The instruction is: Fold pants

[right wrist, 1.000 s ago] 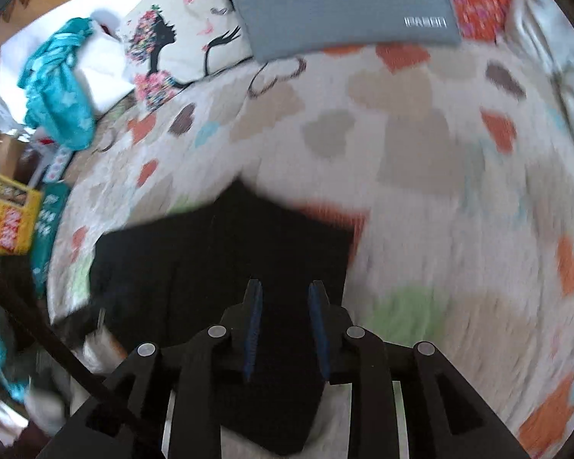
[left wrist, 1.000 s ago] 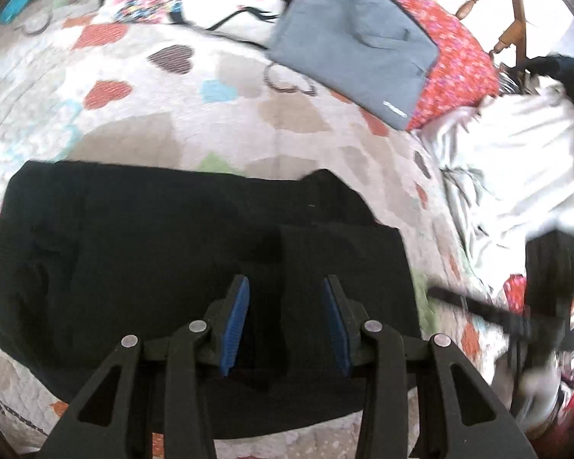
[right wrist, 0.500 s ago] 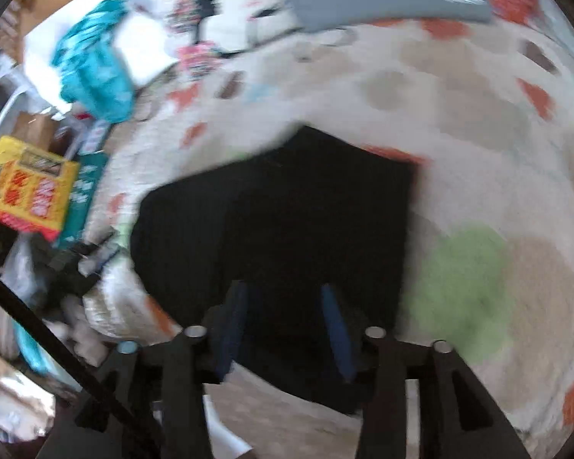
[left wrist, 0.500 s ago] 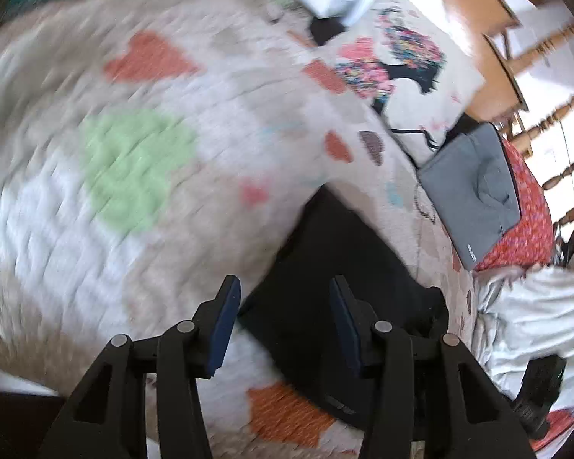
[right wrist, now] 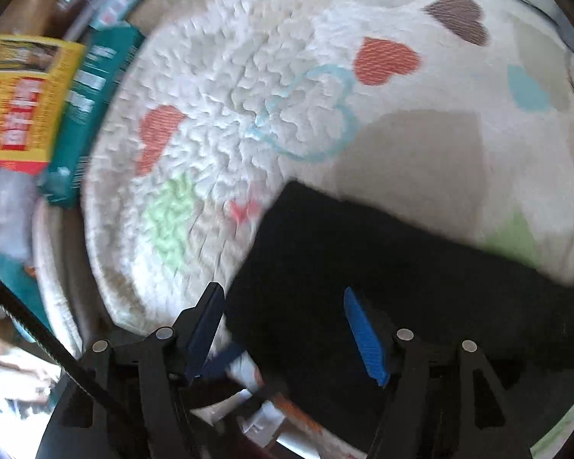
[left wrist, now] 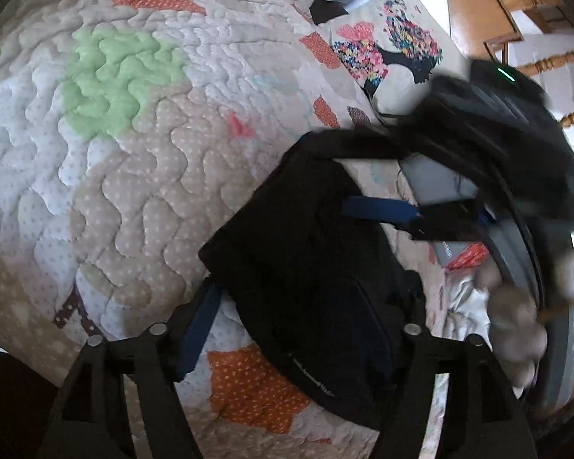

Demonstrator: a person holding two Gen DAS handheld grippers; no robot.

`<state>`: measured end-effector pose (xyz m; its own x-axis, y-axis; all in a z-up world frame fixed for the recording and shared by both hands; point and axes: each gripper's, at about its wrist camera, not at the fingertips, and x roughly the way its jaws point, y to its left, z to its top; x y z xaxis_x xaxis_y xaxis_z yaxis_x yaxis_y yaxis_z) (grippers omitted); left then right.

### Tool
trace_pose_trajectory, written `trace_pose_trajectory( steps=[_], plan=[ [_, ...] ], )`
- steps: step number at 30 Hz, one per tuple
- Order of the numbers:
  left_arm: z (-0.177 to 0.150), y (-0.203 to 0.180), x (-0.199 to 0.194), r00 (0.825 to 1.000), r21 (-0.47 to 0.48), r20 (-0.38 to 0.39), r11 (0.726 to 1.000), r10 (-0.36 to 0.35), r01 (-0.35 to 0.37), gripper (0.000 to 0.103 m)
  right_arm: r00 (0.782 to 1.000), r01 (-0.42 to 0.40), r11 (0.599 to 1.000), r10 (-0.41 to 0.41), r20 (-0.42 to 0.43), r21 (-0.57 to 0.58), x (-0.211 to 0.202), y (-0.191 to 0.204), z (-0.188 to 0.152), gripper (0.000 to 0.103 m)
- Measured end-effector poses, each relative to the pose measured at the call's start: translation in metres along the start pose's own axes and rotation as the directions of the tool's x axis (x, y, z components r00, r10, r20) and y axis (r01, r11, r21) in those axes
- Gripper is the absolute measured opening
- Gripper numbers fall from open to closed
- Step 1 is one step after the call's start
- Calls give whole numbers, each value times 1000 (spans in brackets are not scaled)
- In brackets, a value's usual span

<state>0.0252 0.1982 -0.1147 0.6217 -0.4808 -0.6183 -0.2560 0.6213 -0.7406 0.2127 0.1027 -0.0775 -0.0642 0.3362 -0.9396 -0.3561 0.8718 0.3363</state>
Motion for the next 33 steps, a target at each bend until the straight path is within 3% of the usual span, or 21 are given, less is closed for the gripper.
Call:
trace_pose_trajectory(
  steps=[3,6,8,9,10,12,14,16,19,22,26,29,33],
  plan=[
    [0,-3,2,1000,-1,9,1000,-18,18,79,988,98,995,-100,-114,-22,24,11,16,87],
    [-3,-6,4,1000,2,16,1000,-13,13,79,956,204,976,-214,-200,-71,41,27,25,92],
    [-4,-12,8,1000,35,-21,999,-9,10,58,930,273,956,-291,-224,-110,51,35,26,92],
    [-4,-14,14,998,36,-54,999,-24,26,29,915,307,942,-332,-229,-136,55,39,25,92],
    [-5,-13,21,995,26,-96,999,-39,42,14,891,358,915,-394,-225,-185,61,47,21,91],
    [-6,-11,23,994,15,-103,999,-42,44,14,847,445,856,-498,-184,-264,69,60,11,86],
    [-5,-16,20,992,18,-99,997,-72,75,13,834,479,824,-535,-135,-304,67,68,3,79],
    [-5,-23,13,990,36,-89,993,-105,109,13,846,479,821,-526,-84,-311,54,71,-7,55],
    [-11,-45,9,985,92,-89,983,-151,159,13,891,431,854,-454,-15,-293,22,66,-23,38],
    [-20,-72,9,975,159,-105,965,-195,210,13,924,378,891,-378,53,-251,-13,48,-46,33],
    [-38,-106,18,958,225,-150,935,-246,275,13,948,303,939,-281,148,-164,-61,10,-78,29],
    [-57,-135,29,947,287,-191,908,-259,306,13,953,234,969,-211,220,-84,-95,-27,-97,28],
    [-86,-174,52,928,357,-260,867,-266,349,14,940,135,989,-145,308,52,-122,-92,-136,27]
  ],
)
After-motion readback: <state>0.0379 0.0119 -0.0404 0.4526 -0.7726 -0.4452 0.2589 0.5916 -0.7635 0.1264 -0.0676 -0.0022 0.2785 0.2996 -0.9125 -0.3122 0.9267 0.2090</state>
